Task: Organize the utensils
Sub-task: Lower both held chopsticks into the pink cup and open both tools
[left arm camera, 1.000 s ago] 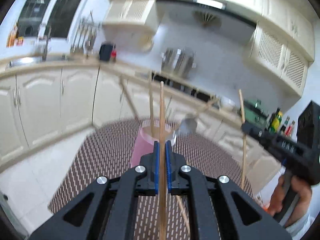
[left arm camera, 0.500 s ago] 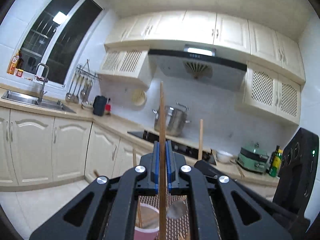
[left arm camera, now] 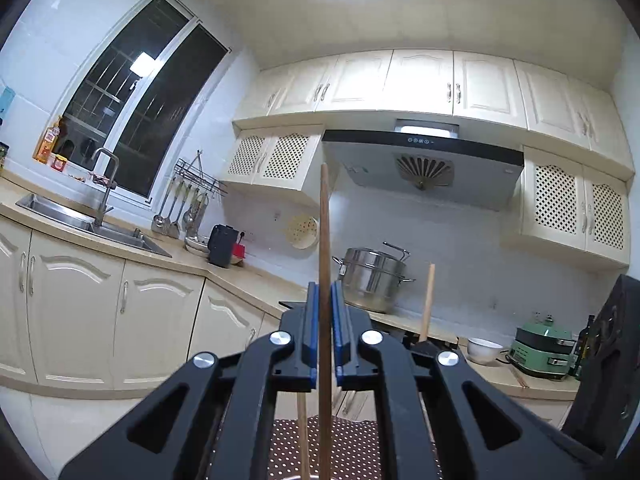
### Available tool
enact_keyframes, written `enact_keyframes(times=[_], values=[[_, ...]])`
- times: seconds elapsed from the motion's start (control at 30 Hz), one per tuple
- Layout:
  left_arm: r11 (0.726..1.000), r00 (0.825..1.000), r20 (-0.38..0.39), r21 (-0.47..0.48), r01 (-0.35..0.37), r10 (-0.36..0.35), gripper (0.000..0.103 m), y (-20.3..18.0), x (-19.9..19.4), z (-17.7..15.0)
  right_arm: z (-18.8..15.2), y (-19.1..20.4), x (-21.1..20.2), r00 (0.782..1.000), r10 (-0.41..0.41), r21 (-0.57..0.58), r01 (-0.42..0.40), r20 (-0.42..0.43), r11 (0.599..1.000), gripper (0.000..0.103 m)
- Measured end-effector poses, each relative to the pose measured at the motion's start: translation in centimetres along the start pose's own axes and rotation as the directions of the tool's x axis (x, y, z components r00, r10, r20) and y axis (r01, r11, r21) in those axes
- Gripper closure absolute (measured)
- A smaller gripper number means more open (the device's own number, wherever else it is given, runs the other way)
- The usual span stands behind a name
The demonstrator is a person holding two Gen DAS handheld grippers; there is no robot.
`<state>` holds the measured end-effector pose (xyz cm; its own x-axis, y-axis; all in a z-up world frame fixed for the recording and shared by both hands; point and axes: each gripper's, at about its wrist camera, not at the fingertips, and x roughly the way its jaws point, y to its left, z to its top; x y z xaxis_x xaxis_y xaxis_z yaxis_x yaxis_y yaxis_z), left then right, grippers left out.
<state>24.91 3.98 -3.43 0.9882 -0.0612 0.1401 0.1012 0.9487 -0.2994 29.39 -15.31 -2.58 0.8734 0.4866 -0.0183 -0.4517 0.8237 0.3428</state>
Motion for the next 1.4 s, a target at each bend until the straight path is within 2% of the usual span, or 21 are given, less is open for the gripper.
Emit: enact_keyframes(times=[0.2,0.37,0.67,0.93,0.97,1.0,1.03,1.13,1.2,1.27,1.33,1.4], values=[[1.000,1.000,-0.011,0.008,-0.021,0.021,0.097,0.3,0.9,-1.7,0.4,0.0,0.3,1.000,0.011,0.012,-0.011,0.024,1.000,0.097],[1.000,0.997,-0.074,-0.002,-0.031,0.031,0.097,1.0,0.7,-3.2,-0.4,0.0,0.7,1.000,0.006,-0.008,-0.006,-0.010,1.000,0.097],[0.999,0.989,-0.144,0.035,-0.031,0.036,0.097,1.2,-0.9,-4.7,-1.6,0.1,-0.5,0.998,-0.017,-0.029,0.015,-0.061,0.999,0.097],[0.995,0.966,-0.254,0.098,-0.031,0.055,0.095,0.6,-2.8,-5.1,-2.2,0.3,-2.3,0.994,-0.060,-0.049,0.056,-0.095,0.997,0.097],[0.994,0.964,-0.259,0.101,-0.029,0.055,0.090,0.6,-3.0,-5.1,-2.3,0.1,-2.5,0.993,-0.065,-0.044,0.061,-0.101,0.997,0.097],[0.994,0.963,-0.263,0.102,-0.028,0.054,0.079,0.6,-3.2,-5.1,-2.3,0.1,-2.6,0.992,-0.069,-0.041,0.065,-0.105,0.997,0.097],[0.994,0.962,-0.268,0.103,-0.033,0.060,0.076,0.7,-3.5,-5.0,-2.5,0.1,-2.9,0.991,-0.077,-0.040,0.073,-0.112,0.997,0.097],[0.995,0.952,-0.300,0.096,-0.026,0.054,0.071,0.9,-3.8,-4.9,-2.8,0.2,-3.1,0.987,-0.093,-0.044,0.087,-0.132,0.995,0.097],[0.996,0.946,-0.320,0.090,-0.025,0.053,0.060,1.1,-4.1,-4.8,-3.0,0.3,-3.4,0.985,-0.100,-0.049,0.094,-0.142,0.994,0.096],[0.996,0.943,-0.327,0.083,-0.030,0.055,0.054,1.2,-4.5,-4.6,-3.3,0.5,-3.5,0.983,-0.107,-0.055,0.100,-0.150,0.993,0.096],[0.996,0.939,-0.336,0.076,-0.053,0.076,0.049,1.5,-5.0,-4.2,-3.5,0.7,-3.6,0.981,-0.112,-0.059,0.104,-0.159,0.993,0.096],[0.995,0.927,-0.361,0.069,-0.078,0.098,0.046,1.6,-5.1,-3.8,-3.6,0.8,-3.8,0.980,-0.115,-0.057,0.107,-0.164,0.993,0.096]])
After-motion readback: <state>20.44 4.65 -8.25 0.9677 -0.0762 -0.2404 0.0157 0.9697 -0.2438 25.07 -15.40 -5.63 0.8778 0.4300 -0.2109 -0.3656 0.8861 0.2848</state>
